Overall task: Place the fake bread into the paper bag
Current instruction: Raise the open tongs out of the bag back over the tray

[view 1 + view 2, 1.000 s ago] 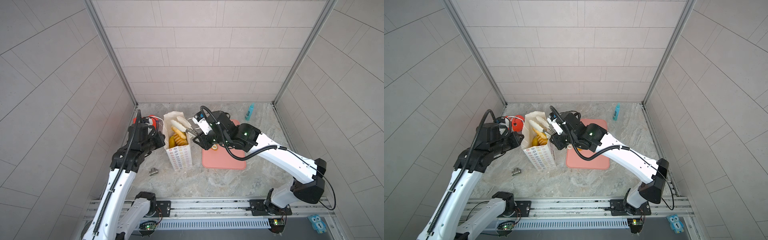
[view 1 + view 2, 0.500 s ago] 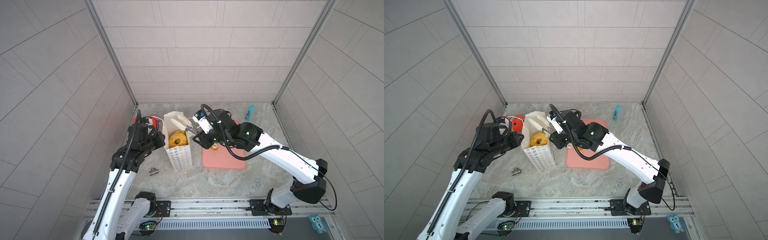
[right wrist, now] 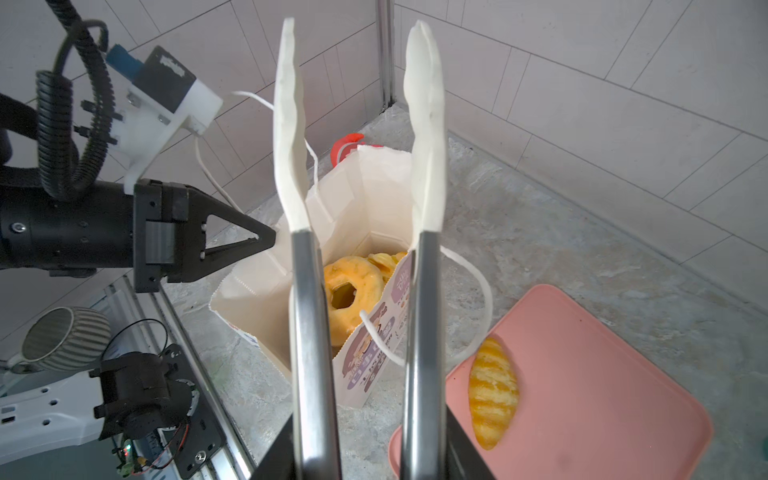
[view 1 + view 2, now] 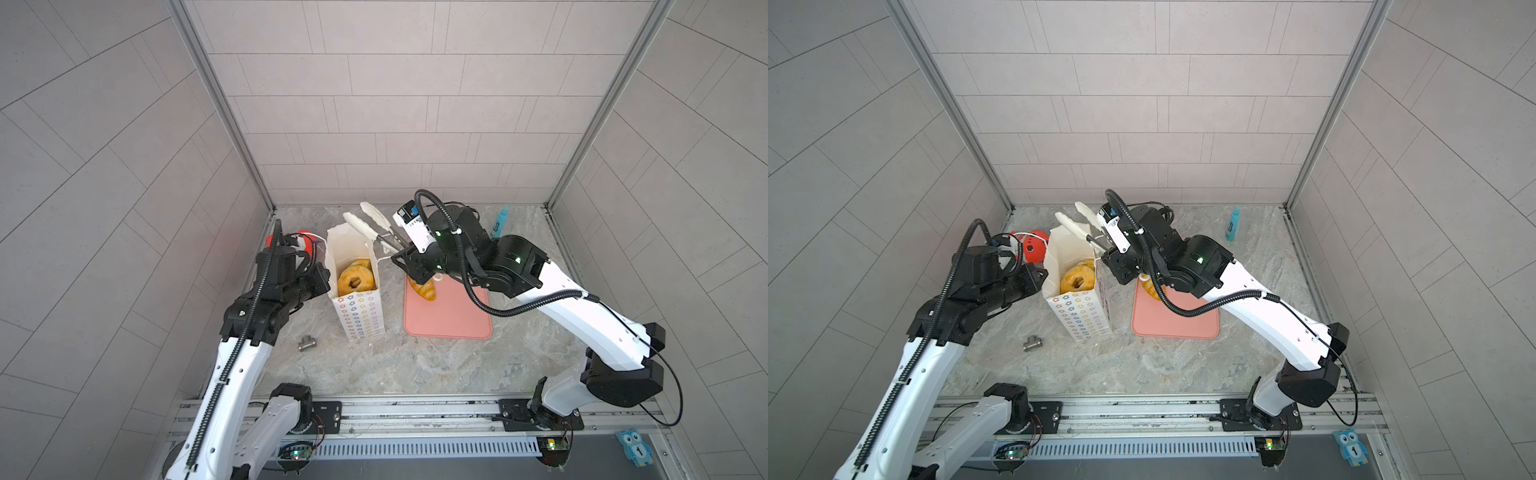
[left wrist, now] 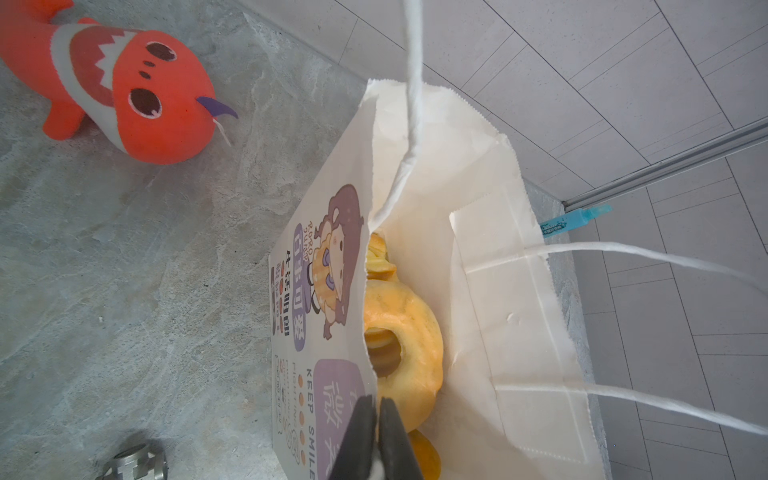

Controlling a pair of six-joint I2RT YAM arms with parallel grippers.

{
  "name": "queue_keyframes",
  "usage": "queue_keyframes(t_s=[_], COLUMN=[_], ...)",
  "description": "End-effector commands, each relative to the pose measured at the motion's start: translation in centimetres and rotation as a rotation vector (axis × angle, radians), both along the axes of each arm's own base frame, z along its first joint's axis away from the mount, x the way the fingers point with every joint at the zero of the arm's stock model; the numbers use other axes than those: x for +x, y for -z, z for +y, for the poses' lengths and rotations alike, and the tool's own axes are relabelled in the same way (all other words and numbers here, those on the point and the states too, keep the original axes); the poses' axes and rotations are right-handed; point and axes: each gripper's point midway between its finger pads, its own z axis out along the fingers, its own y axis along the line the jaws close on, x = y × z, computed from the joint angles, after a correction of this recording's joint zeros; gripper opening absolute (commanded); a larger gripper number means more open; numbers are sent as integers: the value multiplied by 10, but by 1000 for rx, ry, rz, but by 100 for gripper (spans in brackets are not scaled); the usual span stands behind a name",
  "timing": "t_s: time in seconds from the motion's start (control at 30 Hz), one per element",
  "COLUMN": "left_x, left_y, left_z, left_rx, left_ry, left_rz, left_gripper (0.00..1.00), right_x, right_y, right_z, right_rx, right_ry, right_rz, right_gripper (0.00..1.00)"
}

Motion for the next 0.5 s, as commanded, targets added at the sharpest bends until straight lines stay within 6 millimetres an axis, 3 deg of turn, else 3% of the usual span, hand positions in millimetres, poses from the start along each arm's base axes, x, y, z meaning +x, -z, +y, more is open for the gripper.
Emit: queue_keyframes(t_s=[0.0,0.47], left_x=[0,0], left_y=[-4,-4], left_z=[1,0], left_rx=[1,1], left_ry=[-2,0], left_rz=[-11,-12], left_gripper=[9,9], right_x=[5,33], right_y=[-32,-37], right_z=[-29,-93], right_rx=[6,21], right_ry=[72,239], right_rz=[-104,-107], right_gripper=[43,43])
